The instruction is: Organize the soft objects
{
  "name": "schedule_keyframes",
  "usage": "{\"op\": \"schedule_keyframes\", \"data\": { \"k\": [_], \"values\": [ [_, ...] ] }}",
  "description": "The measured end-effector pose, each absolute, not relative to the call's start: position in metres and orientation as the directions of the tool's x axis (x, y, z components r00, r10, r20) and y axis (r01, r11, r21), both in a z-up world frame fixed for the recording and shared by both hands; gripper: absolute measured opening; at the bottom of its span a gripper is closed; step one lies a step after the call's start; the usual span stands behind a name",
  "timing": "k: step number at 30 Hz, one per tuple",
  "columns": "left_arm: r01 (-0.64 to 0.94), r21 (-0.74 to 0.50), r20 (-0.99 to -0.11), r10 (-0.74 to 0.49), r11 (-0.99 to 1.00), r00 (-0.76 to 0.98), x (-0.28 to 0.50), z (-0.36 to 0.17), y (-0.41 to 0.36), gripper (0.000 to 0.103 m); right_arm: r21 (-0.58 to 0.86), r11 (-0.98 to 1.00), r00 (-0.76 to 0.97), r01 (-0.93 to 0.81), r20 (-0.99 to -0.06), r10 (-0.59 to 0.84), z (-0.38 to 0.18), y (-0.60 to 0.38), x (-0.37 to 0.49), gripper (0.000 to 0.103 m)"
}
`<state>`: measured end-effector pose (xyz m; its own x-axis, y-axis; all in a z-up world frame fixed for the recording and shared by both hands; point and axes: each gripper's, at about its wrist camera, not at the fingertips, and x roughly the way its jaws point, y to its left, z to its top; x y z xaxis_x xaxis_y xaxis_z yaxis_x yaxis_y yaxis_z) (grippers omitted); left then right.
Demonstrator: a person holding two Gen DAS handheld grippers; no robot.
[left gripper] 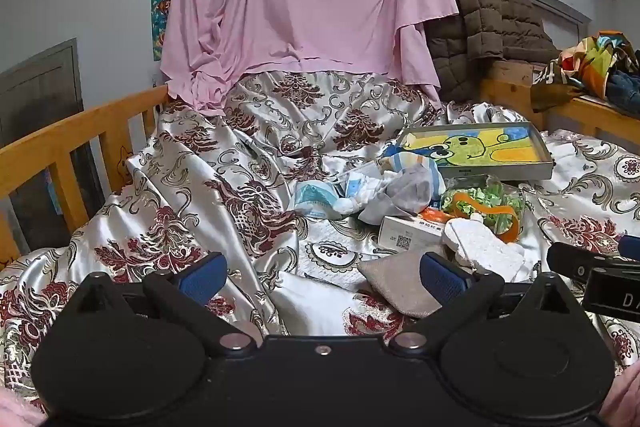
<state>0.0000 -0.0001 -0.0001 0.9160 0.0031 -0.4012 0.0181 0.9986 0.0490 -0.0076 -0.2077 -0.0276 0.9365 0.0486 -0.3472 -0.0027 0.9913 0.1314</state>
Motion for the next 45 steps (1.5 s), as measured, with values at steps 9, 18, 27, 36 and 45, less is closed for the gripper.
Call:
{"op": "schedule_keyframes", "data": {
  "k": [9,18,27,36,45],
  "values": [
    [0.016,0.044,-0.402,0.004,0.999,0.916,-0.0001,0.0005,0.0004,0.102,0.127,0.992,0.936,-0.008,-0.348,0.052,-0.0275,-0.2075,-0.0088,0.103],
    [0.012,0.046,-0.403,0.008,0.999,0.915,-0.0019,-0.0013,0.0043,0.102,0.125,0.992,0.935,-0.009,-0.35,0.053,-0.0276,-0.2082,-0.0069,0.103],
    [0.011,0.047,-0.403,0.009,0.999,0.915,-0.0013,-0.0012,0.0023,0.102,0.125,0.992,0.935,-0.009,-0.351,0.053,-0.0281,-0.2079,-0.0069,0.103],
    [0.009,0.048,-0.404,0.011,0.999,0.915,-0.0013,-0.0011,0.0022,0.102,0.125,0.992,0.935,-0.009,-0.352,0.053,-0.0281,-0.2078,-0.0067,0.103],
    [0.011,0.051,-0.404,0.01,0.999,0.915,-0.0012,-0.0009,0.0018,0.102,0.124,0.992,0.934,-0.009,-0.353,0.053,-0.0279,-0.2077,-0.0065,0.103]
  ]
}}
